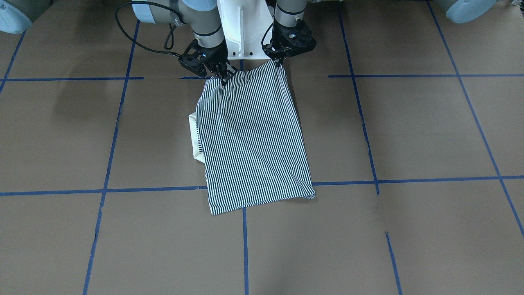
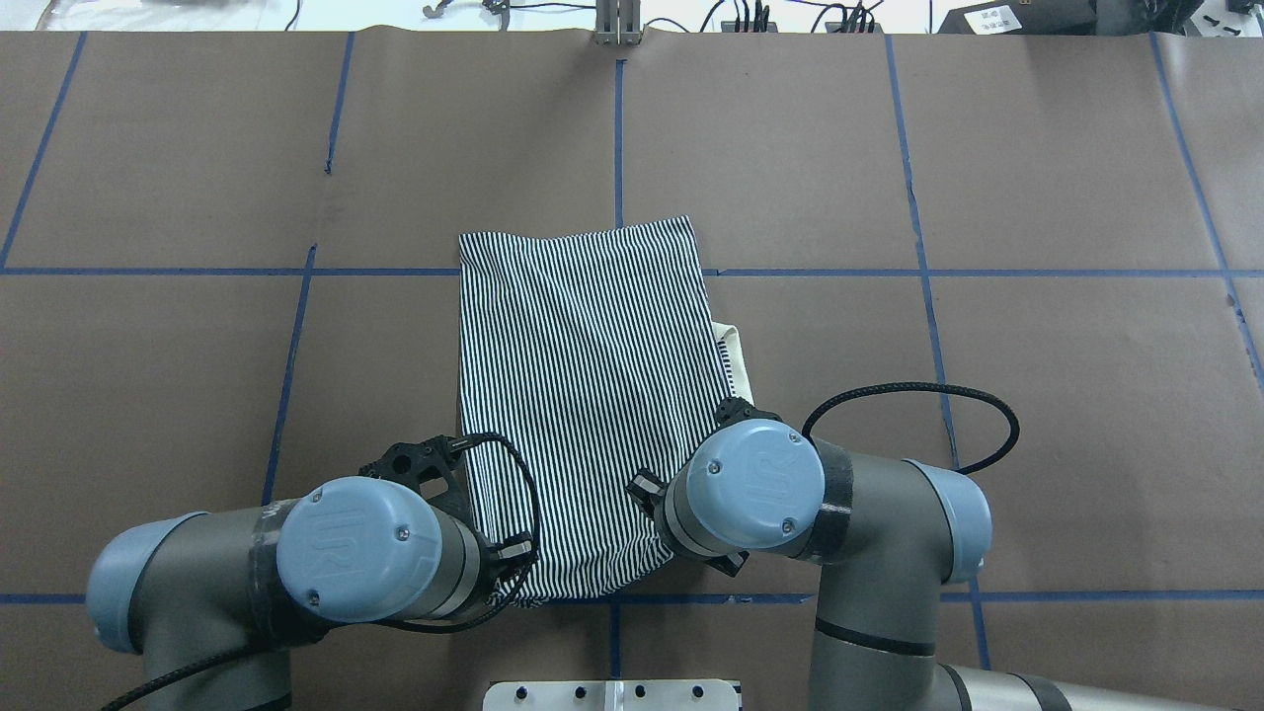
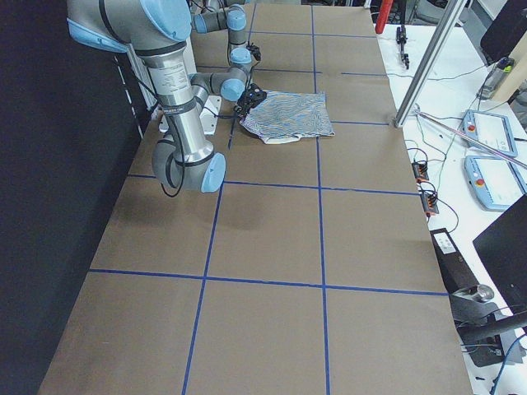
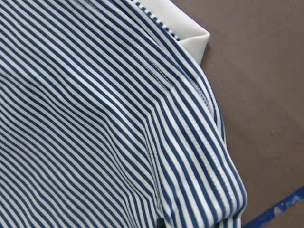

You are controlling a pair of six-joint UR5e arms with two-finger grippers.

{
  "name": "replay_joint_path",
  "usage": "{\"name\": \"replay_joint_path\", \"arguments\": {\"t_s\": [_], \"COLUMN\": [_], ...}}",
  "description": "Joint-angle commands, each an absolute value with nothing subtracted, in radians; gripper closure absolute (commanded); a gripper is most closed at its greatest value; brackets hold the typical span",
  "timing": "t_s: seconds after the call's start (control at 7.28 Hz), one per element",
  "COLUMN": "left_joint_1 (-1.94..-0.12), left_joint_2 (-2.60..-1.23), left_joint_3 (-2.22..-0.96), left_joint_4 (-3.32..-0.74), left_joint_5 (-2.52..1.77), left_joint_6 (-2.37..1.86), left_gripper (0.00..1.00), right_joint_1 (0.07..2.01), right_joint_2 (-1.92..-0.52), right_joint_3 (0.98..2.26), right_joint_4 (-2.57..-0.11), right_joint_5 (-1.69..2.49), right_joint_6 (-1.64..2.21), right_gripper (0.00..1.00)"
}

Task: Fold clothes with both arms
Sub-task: 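Grasp the shirt's near edge with both grippers and lift it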

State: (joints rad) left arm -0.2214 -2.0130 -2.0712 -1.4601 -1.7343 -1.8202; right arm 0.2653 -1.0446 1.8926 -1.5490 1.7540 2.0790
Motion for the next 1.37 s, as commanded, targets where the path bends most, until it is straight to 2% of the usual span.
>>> {"name": "replay_joint_path", "arguments": {"t_s": [0.0,0.55,0.82,1.24], "left_joint_1": [-0.242,-0.385,-0.391,-0.461], "left_joint_2": [-2.006,-2.036,-2.036,-2.043], "left_joint_3": [-2.068,-2.040,-1.955,-1.916], "left_joint_4": [-1.456,-1.511,-1.604,-1.638], "left_joint_5": [-1.732,-1.740,-1.740,-1.740], "left_joint_6": [-1.818,-1.778,-1.837,-1.833], "left_gripper": [1.00,1.00,1.00,1.00], "right_joint_1": [0.256,0.380,0.414,0.451], "right_joint_2": [-1.036,-1.014,-0.959,-0.944], "right_joint_3": [1.893,1.858,1.723,1.663], "right_joint_4": [-1.534,-1.453,-1.352,-1.252], "right_joint_5": [1.741,1.706,1.694,1.654], "right_joint_6": [2.071,1.916,1.885,1.829], "right_gripper": [1.00,1.00,1.00,1.00]}}
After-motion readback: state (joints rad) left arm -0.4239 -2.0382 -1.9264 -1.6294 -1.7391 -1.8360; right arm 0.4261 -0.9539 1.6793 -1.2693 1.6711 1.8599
